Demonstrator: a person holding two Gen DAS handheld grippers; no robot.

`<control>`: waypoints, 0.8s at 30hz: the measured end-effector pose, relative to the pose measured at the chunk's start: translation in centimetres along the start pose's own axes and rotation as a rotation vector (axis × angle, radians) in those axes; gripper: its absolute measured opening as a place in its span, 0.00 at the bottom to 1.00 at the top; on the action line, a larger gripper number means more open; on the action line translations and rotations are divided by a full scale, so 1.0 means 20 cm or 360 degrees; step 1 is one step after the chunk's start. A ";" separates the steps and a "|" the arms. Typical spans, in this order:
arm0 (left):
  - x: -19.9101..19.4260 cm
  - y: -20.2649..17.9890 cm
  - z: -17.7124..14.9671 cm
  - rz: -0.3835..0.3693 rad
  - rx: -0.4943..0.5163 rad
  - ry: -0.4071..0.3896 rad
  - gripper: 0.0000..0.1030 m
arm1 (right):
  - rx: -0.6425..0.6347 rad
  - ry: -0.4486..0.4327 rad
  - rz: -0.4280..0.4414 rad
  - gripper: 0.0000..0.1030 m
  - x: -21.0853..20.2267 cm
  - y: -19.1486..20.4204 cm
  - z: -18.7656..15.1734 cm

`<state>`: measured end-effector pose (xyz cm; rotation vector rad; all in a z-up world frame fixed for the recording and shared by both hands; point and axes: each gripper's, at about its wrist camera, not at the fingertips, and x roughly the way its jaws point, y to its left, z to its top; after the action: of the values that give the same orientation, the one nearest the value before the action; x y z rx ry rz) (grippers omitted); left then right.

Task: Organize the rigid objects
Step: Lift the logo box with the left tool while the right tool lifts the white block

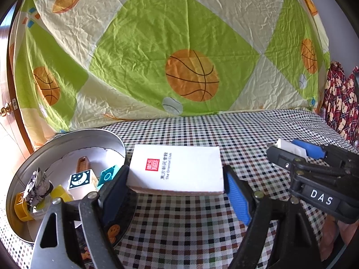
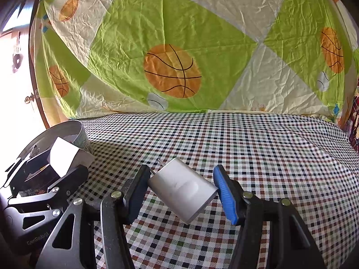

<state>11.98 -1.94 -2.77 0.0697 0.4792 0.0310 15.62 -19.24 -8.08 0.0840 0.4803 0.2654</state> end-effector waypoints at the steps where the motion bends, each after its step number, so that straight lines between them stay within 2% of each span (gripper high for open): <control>1: 0.00 0.00 0.00 0.0002 0.0001 -0.0004 0.80 | -0.0001 -0.0002 0.0001 0.59 0.00 0.00 0.00; 7: -0.05 -0.02 -0.01 0.0027 0.0047 -0.0040 0.80 | -0.0011 -0.0007 0.0010 0.59 -0.01 0.01 0.00; 24: -0.11 0.06 -0.03 0.0023 -0.0023 -0.0075 0.80 | -0.0076 -0.0062 0.0046 0.59 -0.07 0.10 -0.02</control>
<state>9.76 -0.82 -2.19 0.0595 0.4315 0.0468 13.74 -17.80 -7.56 0.0493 0.4342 0.3027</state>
